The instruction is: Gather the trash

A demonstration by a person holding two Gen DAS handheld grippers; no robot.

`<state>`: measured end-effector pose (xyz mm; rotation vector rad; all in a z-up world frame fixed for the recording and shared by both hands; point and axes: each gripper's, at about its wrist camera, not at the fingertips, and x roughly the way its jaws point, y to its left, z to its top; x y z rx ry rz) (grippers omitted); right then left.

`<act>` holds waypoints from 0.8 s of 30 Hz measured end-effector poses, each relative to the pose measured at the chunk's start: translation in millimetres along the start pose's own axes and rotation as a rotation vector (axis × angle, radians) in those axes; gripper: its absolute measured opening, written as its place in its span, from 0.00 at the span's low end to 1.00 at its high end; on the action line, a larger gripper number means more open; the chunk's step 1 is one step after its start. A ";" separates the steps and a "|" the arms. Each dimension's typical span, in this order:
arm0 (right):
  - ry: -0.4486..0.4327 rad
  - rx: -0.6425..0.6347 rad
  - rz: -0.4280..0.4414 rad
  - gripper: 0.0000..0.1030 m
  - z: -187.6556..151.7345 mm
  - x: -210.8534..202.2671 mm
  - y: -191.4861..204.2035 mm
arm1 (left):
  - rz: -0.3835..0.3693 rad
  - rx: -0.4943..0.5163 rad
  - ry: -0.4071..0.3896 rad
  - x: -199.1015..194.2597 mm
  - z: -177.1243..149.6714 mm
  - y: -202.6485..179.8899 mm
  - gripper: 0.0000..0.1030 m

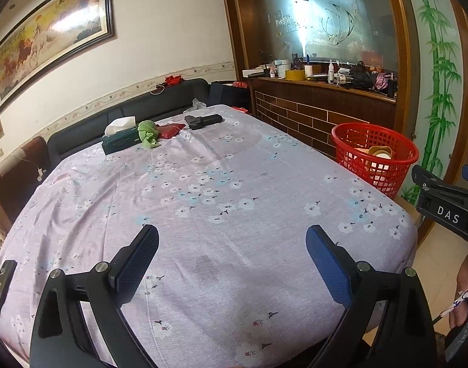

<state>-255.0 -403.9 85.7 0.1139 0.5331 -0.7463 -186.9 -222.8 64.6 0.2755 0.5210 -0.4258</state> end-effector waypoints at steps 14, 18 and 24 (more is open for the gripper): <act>0.007 -0.005 0.002 1.00 -0.1 2.3 1.8 | -0.017 0.004 0.006 -1.5 -1.4 -2.7 0.93; 0.008 -0.007 0.003 1.00 -0.3 1.9 2.8 | -0.016 0.004 0.005 -1.5 -1.4 -3.2 0.93; 0.010 -0.009 0.005 1.00 -0.5 2.3 2.9 | -0.021 0.002 0.008 -1.5 -1.5 -3.8 0.93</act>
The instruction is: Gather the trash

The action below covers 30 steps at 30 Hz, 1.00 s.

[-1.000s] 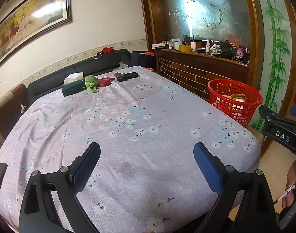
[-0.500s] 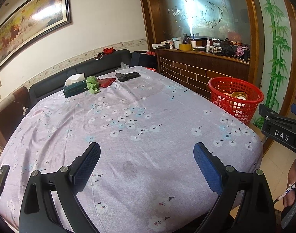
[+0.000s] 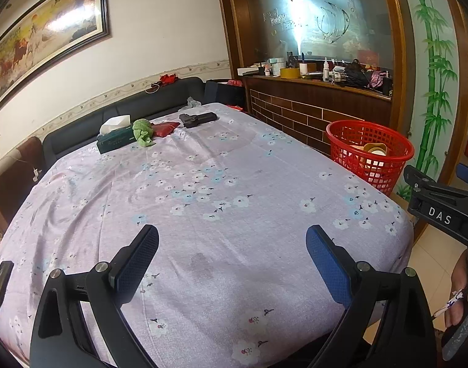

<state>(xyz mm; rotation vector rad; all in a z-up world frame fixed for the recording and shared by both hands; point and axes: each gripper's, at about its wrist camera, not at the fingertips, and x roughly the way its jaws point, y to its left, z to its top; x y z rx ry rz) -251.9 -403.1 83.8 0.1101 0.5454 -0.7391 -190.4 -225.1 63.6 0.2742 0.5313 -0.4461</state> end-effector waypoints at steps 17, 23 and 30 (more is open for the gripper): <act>0.126 -0.165 0.263 1.00 19.9 23.4 92.8 | 0.097 -0.234 0.223 45.5 -14.4 122.2 0.93; 0.232 -0.288 0.400 1.00 22.9 41.4 183.5 | 0.188 -0.354 0.316 56.5 -39.2 199.7 0.93; 0.375 -0.339 0.466 1.00 10.7 68.9 258.6 | 0.250 -0.457 0.391 68.5 -57.9 258.3 0.93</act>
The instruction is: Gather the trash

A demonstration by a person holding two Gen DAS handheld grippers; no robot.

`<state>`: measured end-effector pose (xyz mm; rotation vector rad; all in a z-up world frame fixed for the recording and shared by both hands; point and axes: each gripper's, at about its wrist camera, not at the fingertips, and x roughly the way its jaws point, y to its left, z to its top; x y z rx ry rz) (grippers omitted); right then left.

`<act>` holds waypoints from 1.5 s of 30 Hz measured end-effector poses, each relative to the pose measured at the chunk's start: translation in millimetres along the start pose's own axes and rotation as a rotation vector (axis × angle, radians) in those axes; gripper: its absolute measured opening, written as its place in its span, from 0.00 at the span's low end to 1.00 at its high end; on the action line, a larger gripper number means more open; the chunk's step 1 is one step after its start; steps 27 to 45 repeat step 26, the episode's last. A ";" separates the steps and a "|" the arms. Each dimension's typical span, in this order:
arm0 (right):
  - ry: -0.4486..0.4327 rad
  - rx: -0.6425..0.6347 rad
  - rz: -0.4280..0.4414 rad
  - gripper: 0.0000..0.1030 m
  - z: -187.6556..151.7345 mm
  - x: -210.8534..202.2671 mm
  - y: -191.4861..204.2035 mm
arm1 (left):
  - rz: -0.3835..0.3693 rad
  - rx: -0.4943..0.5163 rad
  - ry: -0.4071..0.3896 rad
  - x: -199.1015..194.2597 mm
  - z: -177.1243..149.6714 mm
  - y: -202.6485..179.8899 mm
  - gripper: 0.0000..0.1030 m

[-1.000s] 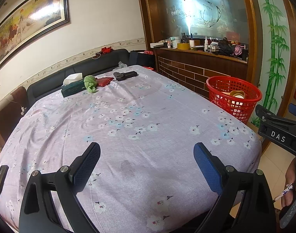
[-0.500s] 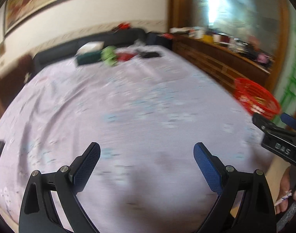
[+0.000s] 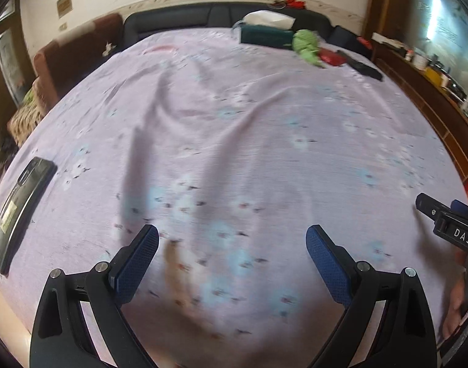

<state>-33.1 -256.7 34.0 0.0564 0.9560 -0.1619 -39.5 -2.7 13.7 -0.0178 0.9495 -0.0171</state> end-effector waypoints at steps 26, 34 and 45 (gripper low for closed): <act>0.038 0.028 0.010 1.00 15.5 33.7 13.5 | -0.001 0.064 0.060 24.5 12.9 0.1 1.00; 0.038 0.028 0.010 1.00 15.5 33.7 13.5 | -0.001 0.064 0.060 24.5 12.9 0.1 1.00; 0.038 0.028 0.010 1.00 15.5 33.7 13.5 | -0.001 0.064 0.060 24.5 12.9 0.1 1.00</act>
